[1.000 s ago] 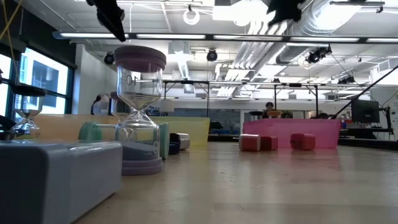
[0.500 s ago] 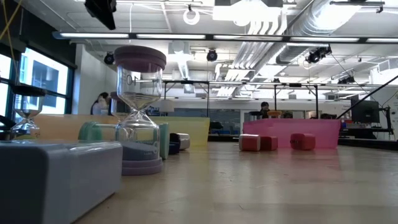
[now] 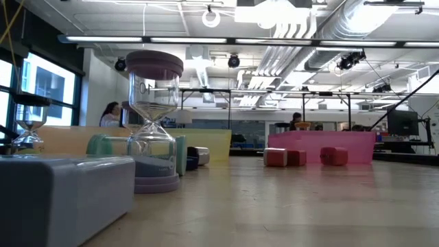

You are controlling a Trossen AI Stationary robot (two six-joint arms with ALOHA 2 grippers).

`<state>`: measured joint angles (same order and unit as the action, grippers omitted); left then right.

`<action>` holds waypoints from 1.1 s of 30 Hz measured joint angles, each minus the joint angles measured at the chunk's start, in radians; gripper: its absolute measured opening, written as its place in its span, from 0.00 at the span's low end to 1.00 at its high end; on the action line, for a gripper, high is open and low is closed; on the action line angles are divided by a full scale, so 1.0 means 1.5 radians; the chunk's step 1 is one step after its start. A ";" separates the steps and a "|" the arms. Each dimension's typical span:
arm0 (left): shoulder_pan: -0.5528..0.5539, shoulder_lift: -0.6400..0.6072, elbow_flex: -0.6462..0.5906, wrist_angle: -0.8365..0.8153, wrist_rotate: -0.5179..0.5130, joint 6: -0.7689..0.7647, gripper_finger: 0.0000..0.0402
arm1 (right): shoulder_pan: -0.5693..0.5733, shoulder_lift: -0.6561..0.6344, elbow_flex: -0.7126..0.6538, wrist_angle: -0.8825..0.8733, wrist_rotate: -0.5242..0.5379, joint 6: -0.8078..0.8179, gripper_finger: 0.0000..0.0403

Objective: Pick & Place Office items
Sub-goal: Put the right blue digital clock into the orange bin

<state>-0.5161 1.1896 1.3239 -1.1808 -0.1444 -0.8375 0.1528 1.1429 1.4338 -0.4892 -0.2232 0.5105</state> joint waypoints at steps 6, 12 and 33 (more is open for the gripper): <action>-0.104 0.000 0.000 0.000 -0.084 -0.125 0.62 | 0.039 0.052 0.000 -0.001 -0.039 0.014 0.54; -0.165 0.000 0.000 0.000 -0.152 -0.198 0.62 | 0.072 0.101 0.000 -0.005 -0.130 0.058 0.54; -0.176 0.000 0.000 -0.007 -0.117 -0.076 0.62 | 0.228 0.233 0.000 -0.162 -0.019 0.602 0.54</action>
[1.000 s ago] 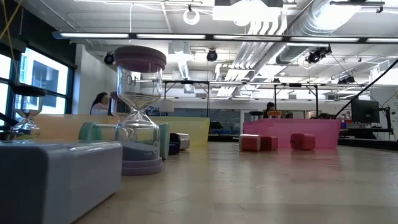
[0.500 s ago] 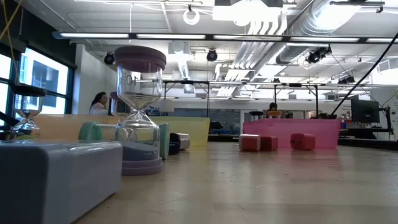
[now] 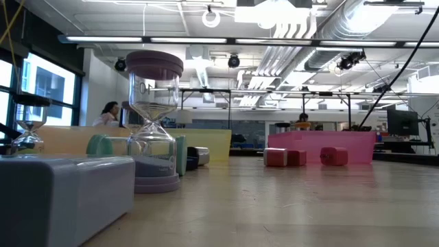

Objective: Pick & Place Office items
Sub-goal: Put the right blue digital clock into the orange bin

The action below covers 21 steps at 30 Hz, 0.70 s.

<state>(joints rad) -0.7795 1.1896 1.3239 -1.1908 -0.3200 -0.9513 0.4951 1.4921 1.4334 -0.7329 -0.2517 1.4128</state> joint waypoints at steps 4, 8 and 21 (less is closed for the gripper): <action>0.000 0.000 0.000 -0.002 0.006 0.029 0.62 | 0.038 0.032 0.000 -0.010 0.027 0.109 0.54; 0.000 0.000 0.000 -0.002 0.005 0.043 0.62 | 0.069 0.074 0.000 -0.020 0.088 0.206 0.54; -0.001 0.000 0.000 -0.002 0.004 0.061 0.62 | 0.078 0.230 0.000 -0.011 0.066 0.393 0.54</action>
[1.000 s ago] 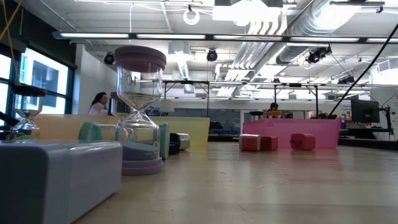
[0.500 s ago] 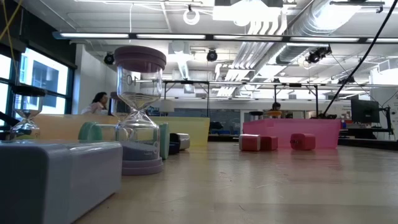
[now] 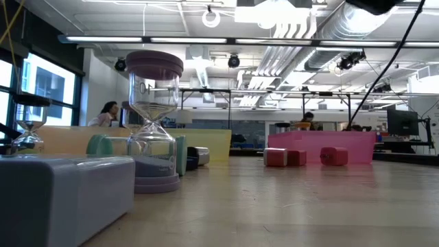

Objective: Pick & Place Office items
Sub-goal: Put the right blue digital clock into the orange bin

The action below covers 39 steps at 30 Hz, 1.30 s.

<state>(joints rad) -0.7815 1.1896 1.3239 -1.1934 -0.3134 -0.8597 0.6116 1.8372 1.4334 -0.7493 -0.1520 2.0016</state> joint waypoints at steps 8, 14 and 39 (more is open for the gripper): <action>-0.025 0.000 0.000 0.000 -0.001 0.000 0.62 | 0.015 0.050 0.000 0.034 0.031 0.158 0.54; -0.042 0.000 0.000 0.000 -0.001 -0.001 0.62 | 0.027 0.057 0.000 0.042 0.050 0.224 0.54; -0.067 0.004 0.000 0.000 -0.037 -0.016 0.62 | 0.018 0.090 0.000 0.059 0.076 0.281 0.54</action>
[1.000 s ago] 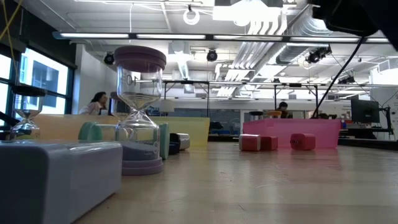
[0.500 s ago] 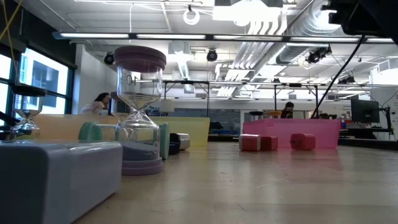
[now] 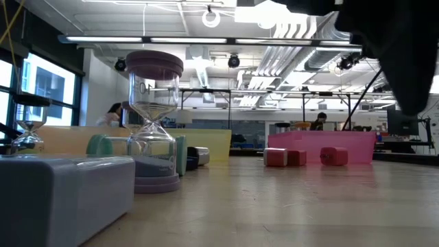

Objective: Pick & Place Office items
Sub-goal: Put the right blue digital clock into the orange bin

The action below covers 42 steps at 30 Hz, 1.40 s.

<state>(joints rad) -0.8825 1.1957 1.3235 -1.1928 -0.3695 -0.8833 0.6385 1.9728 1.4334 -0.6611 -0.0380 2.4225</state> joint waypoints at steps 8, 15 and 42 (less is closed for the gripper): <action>0.000 0.022 -0.001 0.000 0.000 0.012 0.62 | 0.007 0.000 0.000 0.000 -0.013 0.024 0.54; 0.000 0.041 -0.001 0.000 0.000 0.038 0.62 | 0.003 0.011 0.000 -0.007 -0.004 0.003 0.54; 0.000 0.041 -0.001 0.015 0.002 0.030 0.62 | 0.001 0.072 0.001 0.017 -0.014 -0.011 0.54</action>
<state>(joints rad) -0.8822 1.2568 1.3224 -1.1705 -0.3660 -0.8383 0.6395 2.0804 1.4345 -0.6364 -0.0592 2.4054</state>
